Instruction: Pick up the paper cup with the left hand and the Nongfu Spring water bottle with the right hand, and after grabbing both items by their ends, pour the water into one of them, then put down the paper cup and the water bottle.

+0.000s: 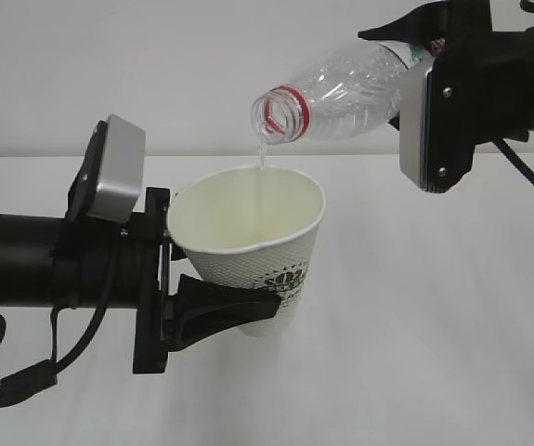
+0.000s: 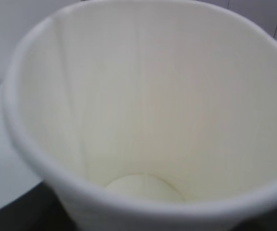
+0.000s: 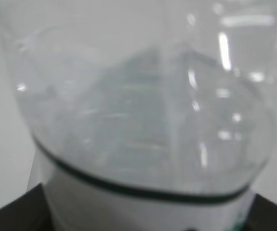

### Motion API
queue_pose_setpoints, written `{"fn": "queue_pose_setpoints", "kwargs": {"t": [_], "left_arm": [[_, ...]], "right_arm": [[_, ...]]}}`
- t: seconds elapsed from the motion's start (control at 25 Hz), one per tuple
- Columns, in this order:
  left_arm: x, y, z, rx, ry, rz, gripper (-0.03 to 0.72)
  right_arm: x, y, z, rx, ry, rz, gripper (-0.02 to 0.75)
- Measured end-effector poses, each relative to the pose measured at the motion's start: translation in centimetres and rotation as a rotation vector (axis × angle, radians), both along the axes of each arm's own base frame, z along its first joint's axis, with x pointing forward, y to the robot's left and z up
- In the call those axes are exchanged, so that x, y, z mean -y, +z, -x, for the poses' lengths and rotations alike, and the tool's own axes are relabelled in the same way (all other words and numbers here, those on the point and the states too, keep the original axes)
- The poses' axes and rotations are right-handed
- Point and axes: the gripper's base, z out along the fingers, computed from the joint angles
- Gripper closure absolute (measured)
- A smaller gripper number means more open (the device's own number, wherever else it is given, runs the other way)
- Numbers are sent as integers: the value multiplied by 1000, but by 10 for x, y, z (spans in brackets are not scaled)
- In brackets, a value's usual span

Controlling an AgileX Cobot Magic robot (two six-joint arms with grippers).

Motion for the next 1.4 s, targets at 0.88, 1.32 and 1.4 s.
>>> {"fn": "queue_pose_setpoints", "kwargs": {"t": [0.88, 1.32, 1.4], "left_arm": [[0, 0, 0, 0, 0, 0, 185], [0, 0, 0, 0, 0, 0, 185], [0, 0, 0, 0, 0, 0, 185]], "right_arm": [[0, 0, 0, 8, 4, 9, 279], [0, 0, 0, 9, 5, 10, 279], [0, 0, 0, 9, 5, 10, 279]]}}
